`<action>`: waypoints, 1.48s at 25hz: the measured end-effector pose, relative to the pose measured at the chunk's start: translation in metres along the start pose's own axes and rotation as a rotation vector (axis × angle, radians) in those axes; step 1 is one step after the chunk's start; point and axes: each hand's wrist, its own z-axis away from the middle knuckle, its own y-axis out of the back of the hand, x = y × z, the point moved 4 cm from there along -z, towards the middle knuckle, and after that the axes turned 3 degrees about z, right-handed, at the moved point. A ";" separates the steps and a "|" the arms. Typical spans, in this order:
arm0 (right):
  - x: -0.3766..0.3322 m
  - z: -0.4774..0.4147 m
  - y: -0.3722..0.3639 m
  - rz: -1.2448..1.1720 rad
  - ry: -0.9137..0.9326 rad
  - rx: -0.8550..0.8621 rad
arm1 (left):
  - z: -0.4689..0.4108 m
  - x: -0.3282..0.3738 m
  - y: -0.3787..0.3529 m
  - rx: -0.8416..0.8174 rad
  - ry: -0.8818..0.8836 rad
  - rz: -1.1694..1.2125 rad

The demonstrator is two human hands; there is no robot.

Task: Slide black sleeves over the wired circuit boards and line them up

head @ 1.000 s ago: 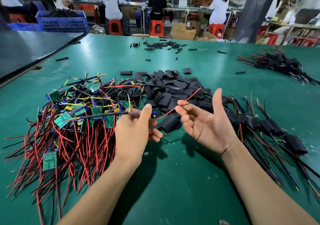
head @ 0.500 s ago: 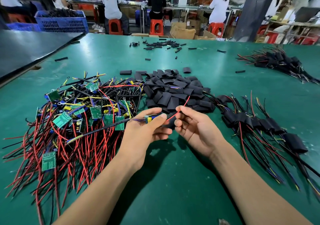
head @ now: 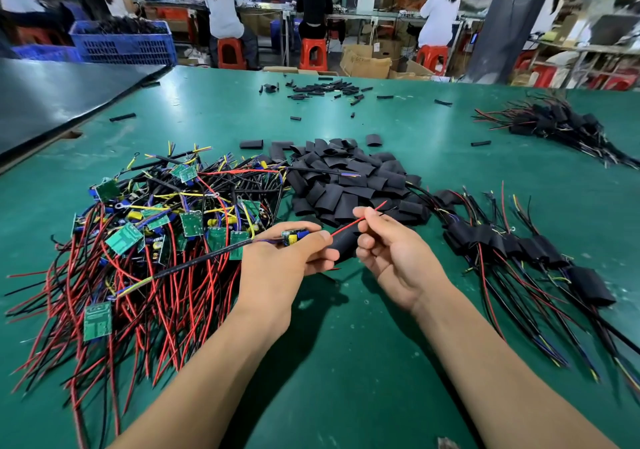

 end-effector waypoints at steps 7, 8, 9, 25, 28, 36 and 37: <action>-0.012 0.003 -0.001 -0.496 -0.138 -0.074 | 0.000 0.006 -0.002 -0.003 0.013 0.143; -0.014 0.004 -0.002 -0.560 -0.175 -0.115 | 0.000 0.007 -0.001 -0.005 0.018 0.151; -0.015 0.005 -0.002 -0.606 -0.207 -0.149 | -0.001 0.007 0.000 -0.007 0.024 0.153; 0.013 -0.002 0.003 1.440 0.568 -0.015 | 0.000 0.012 0.008 0.202 -0.235 -0.202; 0.007 -0.003 0.008 1.414 0.577 0.121 | -0.001 0.010 0.007 0.199 -0.237 -0.246; -0.008 0.006 0.009 1.060 0.607 0.202 | 0.000 0.012 0.009 0.227 -0.244 -0.150; -0.010 0.006 0.010 0.963 0.589 0.235 | 0.000 0.013 0.009 0.232 -0.243 -0.133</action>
